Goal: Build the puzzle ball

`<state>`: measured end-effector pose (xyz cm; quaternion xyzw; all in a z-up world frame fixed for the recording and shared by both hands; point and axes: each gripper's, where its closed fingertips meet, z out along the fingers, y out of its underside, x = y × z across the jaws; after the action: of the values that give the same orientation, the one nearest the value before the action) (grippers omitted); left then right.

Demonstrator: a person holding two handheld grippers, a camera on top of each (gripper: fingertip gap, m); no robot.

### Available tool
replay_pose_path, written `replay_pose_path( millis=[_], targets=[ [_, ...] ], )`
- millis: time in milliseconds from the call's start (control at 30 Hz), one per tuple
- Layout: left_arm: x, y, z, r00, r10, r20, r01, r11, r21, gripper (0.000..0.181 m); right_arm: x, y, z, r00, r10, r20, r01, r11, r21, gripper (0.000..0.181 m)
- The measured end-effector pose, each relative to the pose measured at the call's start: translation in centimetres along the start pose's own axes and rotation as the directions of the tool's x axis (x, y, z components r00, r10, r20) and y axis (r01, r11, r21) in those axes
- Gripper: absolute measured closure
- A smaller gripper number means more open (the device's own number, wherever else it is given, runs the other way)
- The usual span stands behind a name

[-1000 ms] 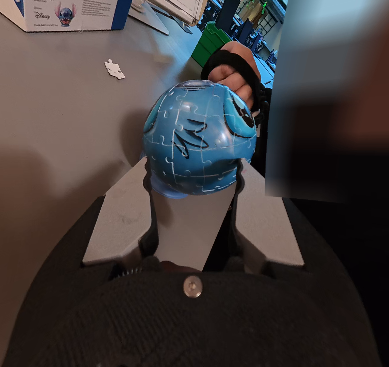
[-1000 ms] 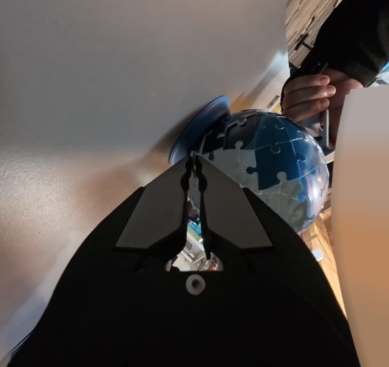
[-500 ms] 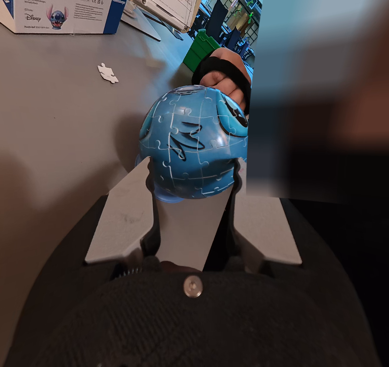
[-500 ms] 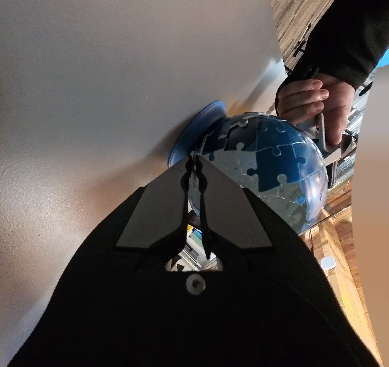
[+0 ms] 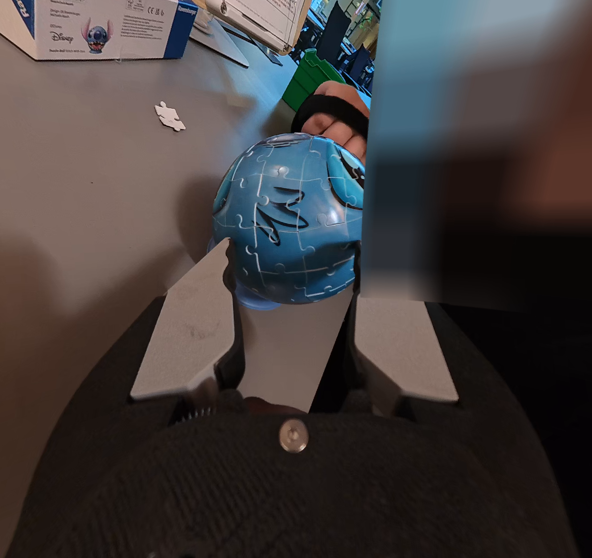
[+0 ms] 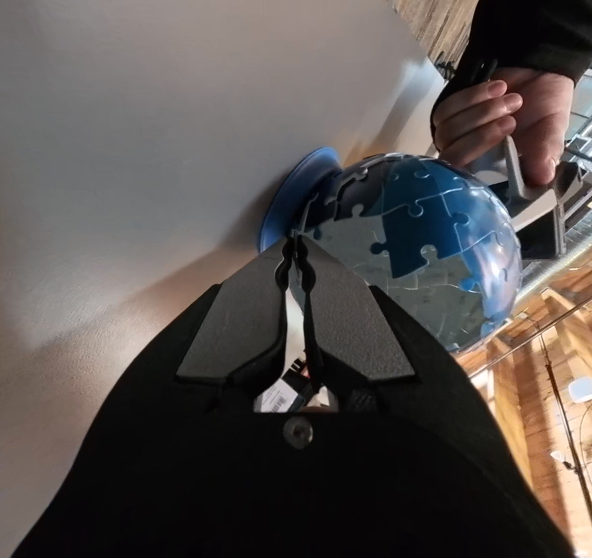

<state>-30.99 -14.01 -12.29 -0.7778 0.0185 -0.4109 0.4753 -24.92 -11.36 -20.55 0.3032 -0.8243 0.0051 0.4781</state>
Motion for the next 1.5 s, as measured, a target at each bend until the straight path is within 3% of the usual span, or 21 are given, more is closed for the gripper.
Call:
replay_pose_path(
  millis=[167, 400, 1167, 1500],
  targets=[
    [-0.01, -0.01, 0.11, 1.0, 0.001, -0.014, -0.001, 1.0, 0.007, 0.11, -0.18, -0.06, -0.01, 0.999, 0.04, 0.037, -0.04, 0.999, 0.007, 0.181],
    [-0.08, -0.11, 0.28, 1.0, -0.003, -0.027, 0.003, 1.0, 0.009, 0.109, -0.26, -0.03, -0.02, 0.996, -0.087, 0.005, 0.087, 0.996, -0.014, 0.181],
    [-0.31, -0.54, 0.15, 0.999, -0.015, -0.031, 0.016, 1.0, 0.025, 0.108, -0.53, -0.47, 0.45, 0.998, -0.059, 0.027, 0.058, 0.997, 0.056, 0.172],
    [-0.28, -0.73, 0.25, 0.999, -0.002, -0.05, 0.003, 1.0, 0.014, 0.105, -0.38, -0.61, 0.4, 0.996, -0.044, 0.082, 0.037, 0.996, 0.086, 0.176]
  ],
)
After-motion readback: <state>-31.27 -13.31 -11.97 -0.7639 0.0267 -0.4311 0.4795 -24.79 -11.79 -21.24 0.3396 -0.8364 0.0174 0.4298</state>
